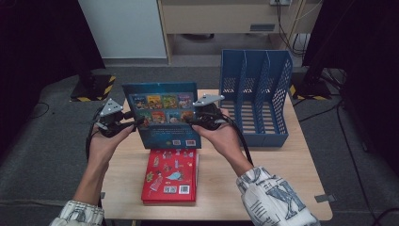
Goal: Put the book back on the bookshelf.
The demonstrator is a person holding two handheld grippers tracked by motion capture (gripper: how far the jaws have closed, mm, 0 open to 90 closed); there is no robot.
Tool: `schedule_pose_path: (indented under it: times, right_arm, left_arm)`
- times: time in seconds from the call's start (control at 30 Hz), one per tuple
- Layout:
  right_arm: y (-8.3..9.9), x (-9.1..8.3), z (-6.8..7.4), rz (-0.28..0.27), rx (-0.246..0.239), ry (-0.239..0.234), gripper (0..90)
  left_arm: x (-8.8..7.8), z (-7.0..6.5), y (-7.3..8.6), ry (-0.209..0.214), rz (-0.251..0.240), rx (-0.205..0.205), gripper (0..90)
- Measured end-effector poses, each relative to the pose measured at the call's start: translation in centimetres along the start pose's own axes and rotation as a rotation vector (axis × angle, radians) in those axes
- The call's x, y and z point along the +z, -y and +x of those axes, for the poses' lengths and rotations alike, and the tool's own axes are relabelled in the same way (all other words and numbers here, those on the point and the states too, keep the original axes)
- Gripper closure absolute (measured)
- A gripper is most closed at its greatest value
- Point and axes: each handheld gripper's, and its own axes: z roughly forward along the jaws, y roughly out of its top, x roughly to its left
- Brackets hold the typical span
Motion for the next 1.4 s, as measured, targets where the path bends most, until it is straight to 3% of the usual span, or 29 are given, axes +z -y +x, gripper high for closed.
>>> schedule_pose_path:
  times: [0.37,0.67,1.03,1.23,1.4]
  right_arm:
    - [1.0,-2.0,2.4,-0.065,-0.04,-0.05,63.5]
    - [1.5,-3.1,5.3,-0.09,-0.095,-0.112,68.1]
    - [1.2,-3.1,5.7,-0.109,-0.092,-0.161,68.4]
    - [0.1,-3.3,5.7,-0.145,-0.102,-0.195,59.4]
    - [-0.7,-3.5,5.7,-0.166,-0.109,-0.196,64.0]
  left_arm:
    - [0.0,-0.3,0.7,0.03,-0.056,-0.001,37.4]
    - [-0.4,-0.4,1.0,0.045,-0.06,0.017,31.2]
    - [-0.2,-0.5,1.0,0.058,-0.063,0.015,30.5]
    - [-0.2,-0.7,1.0,0.053,-0.064,0.017,29.2]
    - [-0.1,-0.7,1.0,0.054,-0.065,0.008,29.1]
